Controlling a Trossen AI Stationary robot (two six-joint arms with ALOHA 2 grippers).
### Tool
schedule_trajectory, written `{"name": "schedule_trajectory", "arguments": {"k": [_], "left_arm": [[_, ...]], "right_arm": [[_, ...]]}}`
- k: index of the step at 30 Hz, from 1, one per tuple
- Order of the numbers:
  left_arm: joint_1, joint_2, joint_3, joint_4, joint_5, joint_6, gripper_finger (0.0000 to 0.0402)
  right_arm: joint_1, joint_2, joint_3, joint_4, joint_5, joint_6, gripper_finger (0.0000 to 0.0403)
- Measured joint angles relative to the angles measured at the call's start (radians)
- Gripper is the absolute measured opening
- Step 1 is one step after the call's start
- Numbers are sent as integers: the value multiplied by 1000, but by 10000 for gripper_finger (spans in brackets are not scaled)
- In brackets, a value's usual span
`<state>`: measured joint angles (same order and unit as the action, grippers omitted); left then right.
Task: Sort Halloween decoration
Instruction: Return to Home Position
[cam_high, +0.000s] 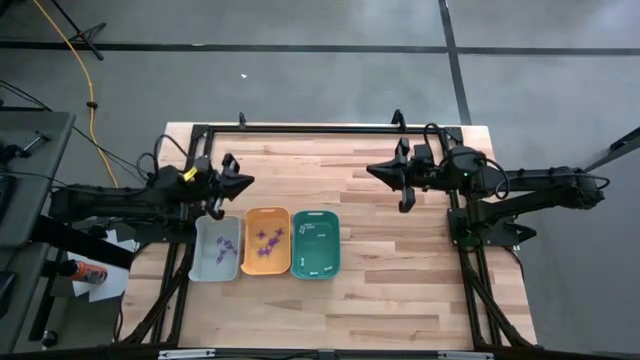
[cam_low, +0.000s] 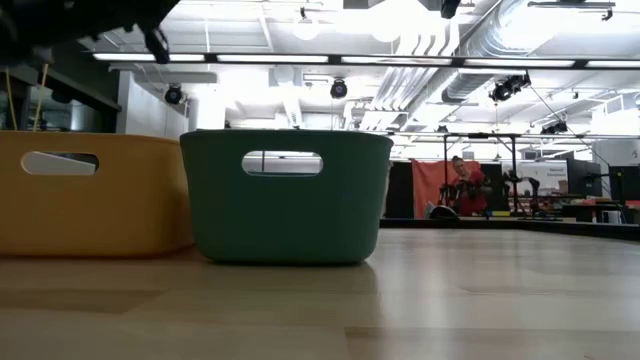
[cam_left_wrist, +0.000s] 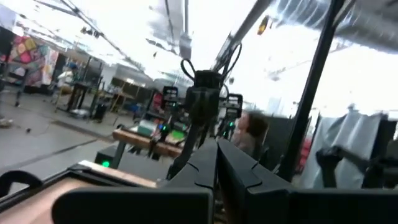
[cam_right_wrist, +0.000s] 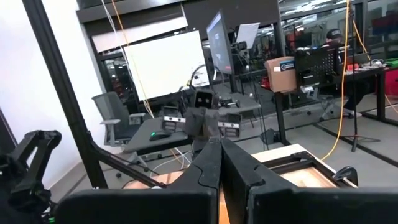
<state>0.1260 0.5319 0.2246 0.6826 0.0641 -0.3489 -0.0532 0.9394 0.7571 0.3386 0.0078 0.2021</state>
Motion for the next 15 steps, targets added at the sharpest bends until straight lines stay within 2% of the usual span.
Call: {"name": "schedule_trajectory", "arguments": {"k": [6, 15], "left_arm": [[-34, -42, -139, 142, -97, -33, 0], [-123, -65, -214, 150, -160, -16, 0]], "right_arm": [[0, 0, 0, -4, 0, 7, 0], [0, -7, 0, -16, 0, 71, 0]]}}
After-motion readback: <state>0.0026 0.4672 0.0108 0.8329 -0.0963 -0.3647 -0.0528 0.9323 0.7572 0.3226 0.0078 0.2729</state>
